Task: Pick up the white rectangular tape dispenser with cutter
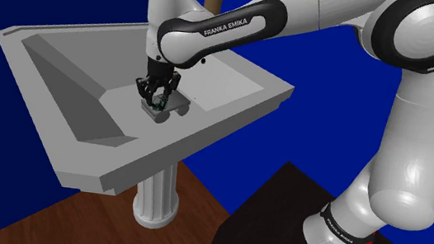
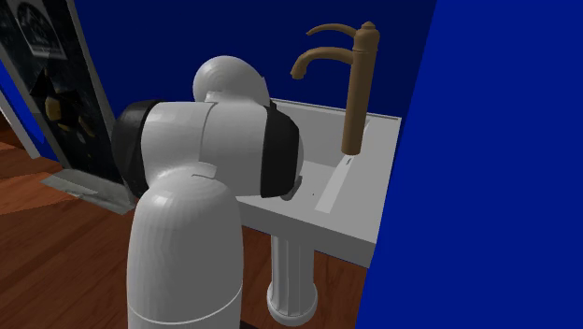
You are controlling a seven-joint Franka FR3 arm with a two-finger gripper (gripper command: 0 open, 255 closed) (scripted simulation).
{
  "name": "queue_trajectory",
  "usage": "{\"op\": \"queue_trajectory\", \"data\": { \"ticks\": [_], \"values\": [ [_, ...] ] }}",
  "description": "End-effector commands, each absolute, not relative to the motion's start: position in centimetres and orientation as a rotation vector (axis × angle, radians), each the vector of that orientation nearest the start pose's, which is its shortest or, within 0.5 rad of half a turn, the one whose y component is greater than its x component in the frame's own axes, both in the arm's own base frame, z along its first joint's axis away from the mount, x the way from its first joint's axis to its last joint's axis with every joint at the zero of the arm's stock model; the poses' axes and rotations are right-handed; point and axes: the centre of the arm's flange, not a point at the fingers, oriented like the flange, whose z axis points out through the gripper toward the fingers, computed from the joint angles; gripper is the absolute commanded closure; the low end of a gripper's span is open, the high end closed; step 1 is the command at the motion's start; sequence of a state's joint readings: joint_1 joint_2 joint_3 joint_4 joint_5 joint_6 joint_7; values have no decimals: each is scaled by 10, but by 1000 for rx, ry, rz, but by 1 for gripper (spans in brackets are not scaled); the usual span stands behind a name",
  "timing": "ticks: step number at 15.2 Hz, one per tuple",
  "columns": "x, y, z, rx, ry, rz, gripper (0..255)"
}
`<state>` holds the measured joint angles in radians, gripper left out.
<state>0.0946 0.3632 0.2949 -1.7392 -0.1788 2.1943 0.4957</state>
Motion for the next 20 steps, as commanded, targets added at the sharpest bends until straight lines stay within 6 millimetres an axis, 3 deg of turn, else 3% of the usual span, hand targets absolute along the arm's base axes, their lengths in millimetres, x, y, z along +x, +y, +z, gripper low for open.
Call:
{"op": "queue_trajectory", "data": {
  "ticks": [1, 3, 18, 20],
  "values": [
    [619, 228, 385, -3133, 53, -187, 255],
    [619, 227, 385, -3132, 53, -187, 255],
    [619, 227, 464, -3132, 53, -187, 255],
    [619, 227, 465, -3132, 53, -187, 255]
  ]
}}
